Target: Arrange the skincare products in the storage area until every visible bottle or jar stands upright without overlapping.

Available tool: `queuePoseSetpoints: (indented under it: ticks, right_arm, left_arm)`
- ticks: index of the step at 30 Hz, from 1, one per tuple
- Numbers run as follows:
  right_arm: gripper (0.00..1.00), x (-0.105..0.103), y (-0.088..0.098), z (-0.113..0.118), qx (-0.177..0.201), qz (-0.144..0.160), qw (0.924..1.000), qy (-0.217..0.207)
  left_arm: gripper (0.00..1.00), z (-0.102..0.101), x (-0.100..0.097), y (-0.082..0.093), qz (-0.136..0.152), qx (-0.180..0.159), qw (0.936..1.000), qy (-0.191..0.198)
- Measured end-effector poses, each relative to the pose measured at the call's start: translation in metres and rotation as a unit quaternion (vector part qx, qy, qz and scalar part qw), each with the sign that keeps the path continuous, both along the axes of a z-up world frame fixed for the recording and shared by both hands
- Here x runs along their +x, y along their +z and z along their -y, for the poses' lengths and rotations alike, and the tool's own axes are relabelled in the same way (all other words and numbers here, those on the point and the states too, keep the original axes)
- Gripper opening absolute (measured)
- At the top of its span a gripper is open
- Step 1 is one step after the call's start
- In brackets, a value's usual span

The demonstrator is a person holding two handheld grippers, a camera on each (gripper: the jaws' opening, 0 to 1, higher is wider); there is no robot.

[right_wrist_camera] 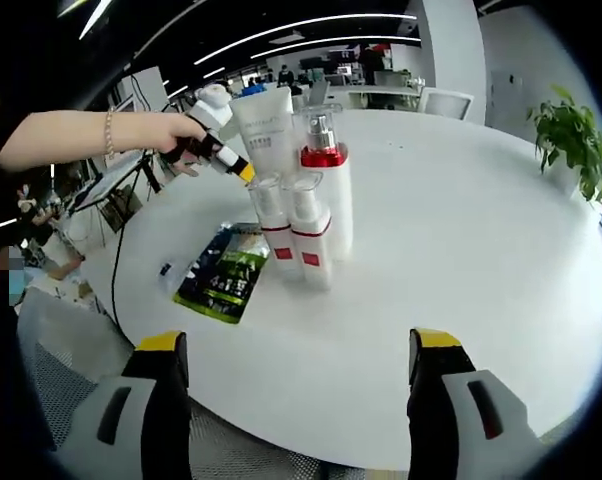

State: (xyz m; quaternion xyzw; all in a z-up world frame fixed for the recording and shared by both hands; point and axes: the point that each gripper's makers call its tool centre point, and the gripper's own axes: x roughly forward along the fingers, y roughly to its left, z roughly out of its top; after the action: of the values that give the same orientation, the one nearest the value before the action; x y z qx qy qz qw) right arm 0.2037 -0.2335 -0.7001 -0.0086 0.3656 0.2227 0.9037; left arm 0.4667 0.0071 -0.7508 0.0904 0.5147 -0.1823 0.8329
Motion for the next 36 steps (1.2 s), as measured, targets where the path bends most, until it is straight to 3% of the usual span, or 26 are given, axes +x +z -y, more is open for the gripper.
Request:
queuePoseSetpoints:
  ticks: [6, 18, 27, 32, 36]
  right_arm:
    - [0.90, -0.001, -0.001, 0.000, -0.001, -0.004, 1.0000, 0.000]
    - [0.89, -0.001, -0.005, 0.002, -0.004, -0.010, 0.9999, -0.003]
    - [0.90, 0.000, -0.006, 0.005, -0.007, -0.008, 0.9999, -0.010]
    - [0.90, 0.000, -0.006, 0.005, -0.009, -0.008, 0.9999, -0.009]
    - [0.90, 0.001, -0.006, 0.006, -0.009, -0.007, 0.9999, -0.011]
  left_arm:
    - [0.84, -0.001, 0.006, -0.006, -0.007, -0.009, 0.9994, 0.034]
    - [0.73, 0.004, 0.019, -0.008, 0.005, 0.011, 0.9994, 0.032]
    - [0.64, 0.001, 0.020, -0.007, 0.004, 0.021, 0.9993, 0.029]
    - [0.65, 0.001, 0.019, -0.005, 0.011, 0.028, 0.9994, 0.018]
    - [0.59, 0.003, 0.017, -0.003, 0.012, 0.026, 0.9995, 0.012]
